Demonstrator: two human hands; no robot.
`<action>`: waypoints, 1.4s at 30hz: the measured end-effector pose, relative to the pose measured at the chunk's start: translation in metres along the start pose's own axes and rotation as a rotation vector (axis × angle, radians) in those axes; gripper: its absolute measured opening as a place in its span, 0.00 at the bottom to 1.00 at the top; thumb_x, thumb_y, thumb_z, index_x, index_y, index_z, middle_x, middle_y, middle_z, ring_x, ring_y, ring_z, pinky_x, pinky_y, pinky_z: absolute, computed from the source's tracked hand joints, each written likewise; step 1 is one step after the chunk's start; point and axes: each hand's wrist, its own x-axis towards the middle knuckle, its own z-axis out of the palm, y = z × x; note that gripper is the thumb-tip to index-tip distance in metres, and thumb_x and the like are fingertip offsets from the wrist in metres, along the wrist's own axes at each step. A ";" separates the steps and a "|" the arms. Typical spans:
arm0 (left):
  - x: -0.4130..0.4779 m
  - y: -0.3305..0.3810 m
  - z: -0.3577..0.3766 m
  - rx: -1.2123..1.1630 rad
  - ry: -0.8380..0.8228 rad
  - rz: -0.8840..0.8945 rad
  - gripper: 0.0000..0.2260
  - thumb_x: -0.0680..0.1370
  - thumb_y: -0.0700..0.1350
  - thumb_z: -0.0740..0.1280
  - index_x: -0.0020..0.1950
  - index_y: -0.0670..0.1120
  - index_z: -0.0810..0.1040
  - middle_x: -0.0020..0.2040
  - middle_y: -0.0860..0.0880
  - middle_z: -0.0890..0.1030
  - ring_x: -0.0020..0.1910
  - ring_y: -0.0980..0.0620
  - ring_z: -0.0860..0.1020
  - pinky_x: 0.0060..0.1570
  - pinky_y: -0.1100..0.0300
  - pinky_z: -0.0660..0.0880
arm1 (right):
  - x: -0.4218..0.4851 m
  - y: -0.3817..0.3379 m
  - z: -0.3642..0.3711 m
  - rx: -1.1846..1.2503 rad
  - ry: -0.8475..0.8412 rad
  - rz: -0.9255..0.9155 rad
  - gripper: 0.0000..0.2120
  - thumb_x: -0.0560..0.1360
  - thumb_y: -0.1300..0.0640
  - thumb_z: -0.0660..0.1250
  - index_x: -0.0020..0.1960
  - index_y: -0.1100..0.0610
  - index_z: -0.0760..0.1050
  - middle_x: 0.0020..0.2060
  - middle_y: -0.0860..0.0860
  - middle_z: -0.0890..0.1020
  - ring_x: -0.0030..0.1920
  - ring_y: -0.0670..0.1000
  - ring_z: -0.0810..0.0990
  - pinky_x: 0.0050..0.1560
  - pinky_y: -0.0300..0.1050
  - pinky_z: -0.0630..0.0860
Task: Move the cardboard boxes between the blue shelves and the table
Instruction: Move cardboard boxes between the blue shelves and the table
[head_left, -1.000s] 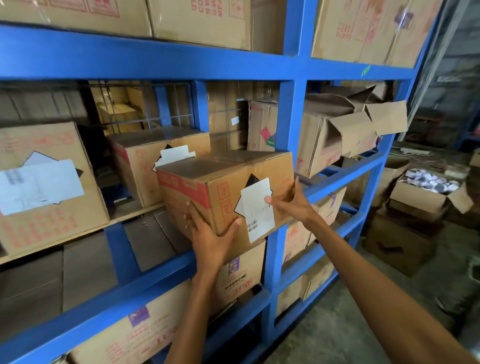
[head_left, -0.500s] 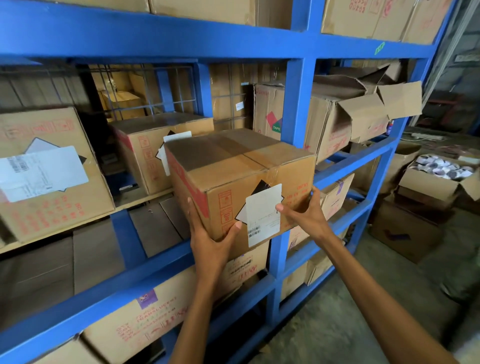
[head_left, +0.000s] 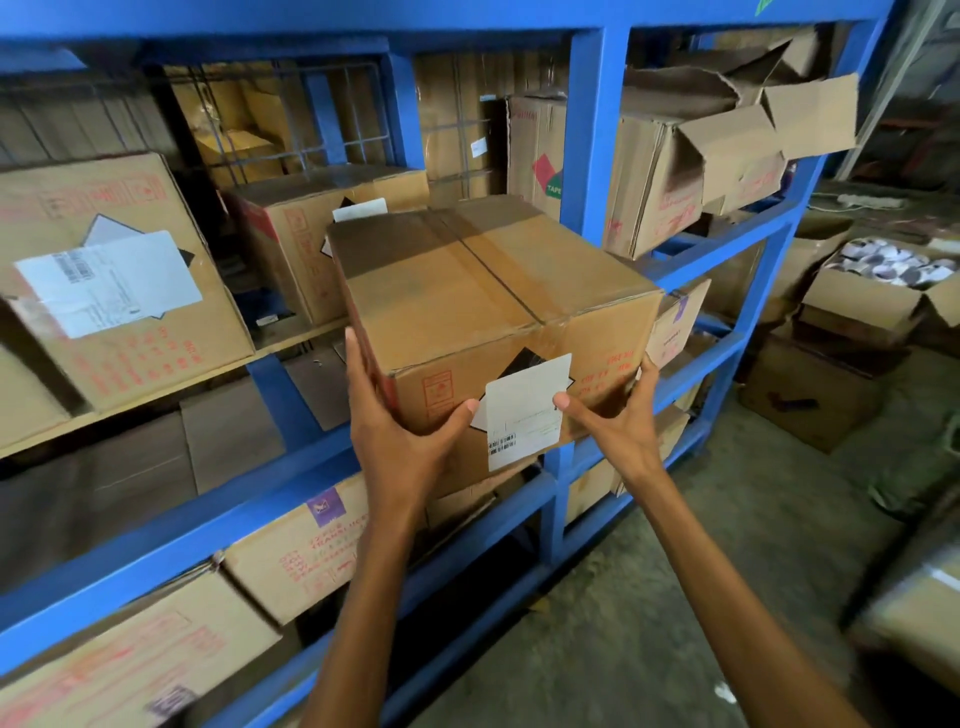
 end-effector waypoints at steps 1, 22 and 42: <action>0.004 0.005 -0.003 0.049 -0.015 0.069 0.59 0.63 0.51 0.85 0.84 0.53 0.50 0.81 0.52 0.63 0.78 0.54 0.64 0.77 0.46 0.65 | -0.003 0.002 0.002 0.017 0.016 0.016 0.59 0.58 0.37 0.85 0.78 0.39 0.51 0.71 0.42 0.70 0.70 0.42 0.72 0.69 0.41 0.71; 0.075 0.110 0.043 1.048 -0.694 0.264 0.48 0.74 0.65 0.71 0.84 0.56 0.47 0.84 0.41 0.50 0.82 0.38 0.50 0.79 0.41 0.51 | -0.042 0.009 0.079 1.046 -0.194 0.501 0.30 0.80 0.40 0.65 0.77 0.55 0.72 0.67 0.58 0.81 0.61 0.56 0.82 0.56 0.54 0.81; -0.193 0.174 0.008 0.910 -0.799 0.540 0.47 0.77 0.65 0.67 0.83 0.56 0.38 0.84 0.40 0.44 0.82 0.36 0.46 0.79 0.40 0.49 | -0.287 0.015 -0.080 0.840 0.212 0.389 0.34 0.77 0.40 0.64 0.79 0.54 0.66 0.72 0.54 0.77 0.73 0.54 0.76 0.69 0.53 0.74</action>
